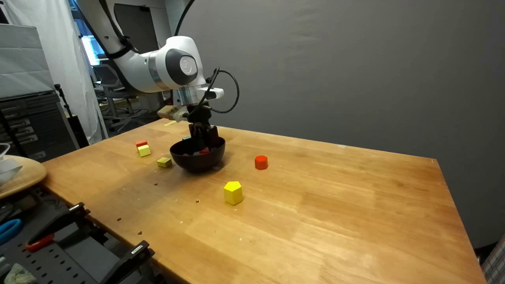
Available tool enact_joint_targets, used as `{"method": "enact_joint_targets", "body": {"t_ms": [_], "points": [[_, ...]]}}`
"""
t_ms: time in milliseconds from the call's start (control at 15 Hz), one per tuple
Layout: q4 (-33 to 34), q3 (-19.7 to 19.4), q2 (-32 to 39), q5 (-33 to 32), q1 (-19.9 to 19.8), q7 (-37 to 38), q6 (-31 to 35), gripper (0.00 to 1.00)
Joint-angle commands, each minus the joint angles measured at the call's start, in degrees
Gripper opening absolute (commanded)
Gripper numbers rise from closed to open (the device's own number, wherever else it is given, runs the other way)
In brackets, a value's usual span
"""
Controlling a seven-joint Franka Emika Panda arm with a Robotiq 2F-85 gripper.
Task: Remove all the blocks from the black bowl and place them on the table
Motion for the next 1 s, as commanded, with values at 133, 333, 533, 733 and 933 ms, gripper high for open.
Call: {"method": "enact_joint_targets", "body": {"t_ms": [133,333,533,733,933], "points": [[-1.0,-0.4,-2.0,2.8,0.4,-0.9,1.2,0.30],[-1.5,-0.6,-3.0,3.4,0.5,-0.6,1.8,0.30],[-4.5,-1.1,-7.5,2.1,2.0,0.6,4.5,0.30],[-8.5,-2.7,-13.2,-0.6,5.3,4.1,11.9,0.30],[-6.3,-5.2,-13.0,-4.4,8.7,9.6,18.7,0.30]]}}
